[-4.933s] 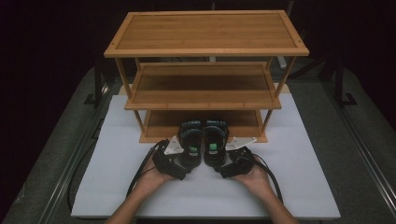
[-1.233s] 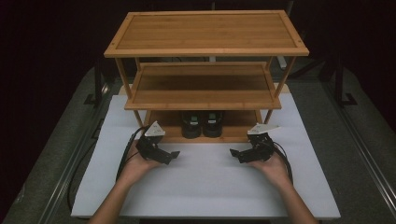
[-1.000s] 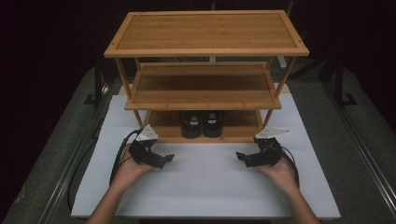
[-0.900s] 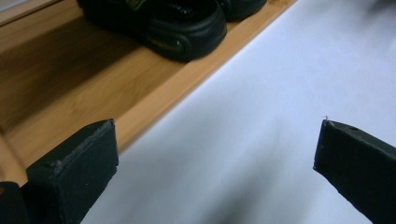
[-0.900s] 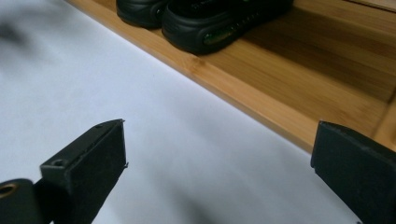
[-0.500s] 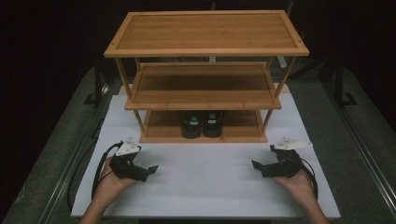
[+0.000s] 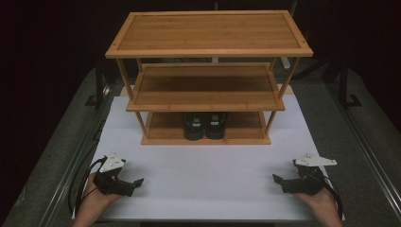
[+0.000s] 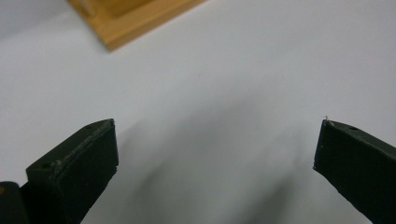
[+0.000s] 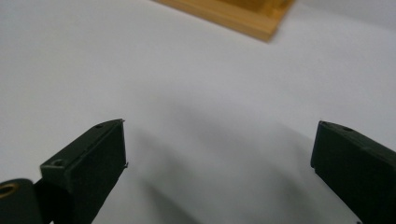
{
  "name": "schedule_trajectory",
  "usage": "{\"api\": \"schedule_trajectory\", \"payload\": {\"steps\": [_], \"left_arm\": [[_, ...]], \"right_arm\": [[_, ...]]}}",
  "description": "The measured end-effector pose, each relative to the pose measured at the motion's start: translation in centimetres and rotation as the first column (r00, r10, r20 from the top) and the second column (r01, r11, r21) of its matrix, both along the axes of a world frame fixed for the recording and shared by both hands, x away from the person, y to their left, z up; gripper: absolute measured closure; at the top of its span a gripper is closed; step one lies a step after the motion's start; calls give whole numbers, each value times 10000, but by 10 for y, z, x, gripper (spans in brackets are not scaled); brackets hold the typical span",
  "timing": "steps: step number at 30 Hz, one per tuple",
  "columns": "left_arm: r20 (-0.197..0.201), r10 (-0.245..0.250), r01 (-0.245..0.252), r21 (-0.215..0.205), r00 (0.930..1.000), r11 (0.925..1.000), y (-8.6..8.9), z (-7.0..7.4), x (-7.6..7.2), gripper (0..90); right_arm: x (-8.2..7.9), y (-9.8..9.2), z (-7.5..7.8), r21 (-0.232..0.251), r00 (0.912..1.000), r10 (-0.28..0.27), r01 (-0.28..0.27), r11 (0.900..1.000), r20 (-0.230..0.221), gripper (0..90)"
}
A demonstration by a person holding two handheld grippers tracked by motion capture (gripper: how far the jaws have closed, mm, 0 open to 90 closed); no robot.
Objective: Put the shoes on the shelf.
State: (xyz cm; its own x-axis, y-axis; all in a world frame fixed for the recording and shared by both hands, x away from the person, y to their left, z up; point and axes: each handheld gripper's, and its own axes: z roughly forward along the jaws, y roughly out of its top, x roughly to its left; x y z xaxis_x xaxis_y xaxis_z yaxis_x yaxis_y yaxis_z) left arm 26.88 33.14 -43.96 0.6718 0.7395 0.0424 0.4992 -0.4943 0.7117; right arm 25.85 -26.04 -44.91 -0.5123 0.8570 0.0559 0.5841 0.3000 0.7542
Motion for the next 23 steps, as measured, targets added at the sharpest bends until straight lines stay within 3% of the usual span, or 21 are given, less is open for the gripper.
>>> {"api": "schedule_trajectory", "payload": {"steps": [5,8,13,23], "left_arm": [[-132,183,-179,308,9997,9994,11,-10,-8,0],[-242,246,-244,76,9994,9997,15,-11,-9,0],[-303,227,-225,57,9993,9997,15,-12,-9,0],[-352,232,-232,17,9991,9997,16,-12,-9,0]], "right_arm": [[-9,-15,-7,-293,9991,-382,376,9989,-196,29],[-10,-17,-6,-299,9989,-445,441,9986,-135,30],[-10,-15,-9,-754,9982,-363,327,9966,-469,29],[-10,-16,-9,-721,9980,-380,344,9968,-500,29]]}}
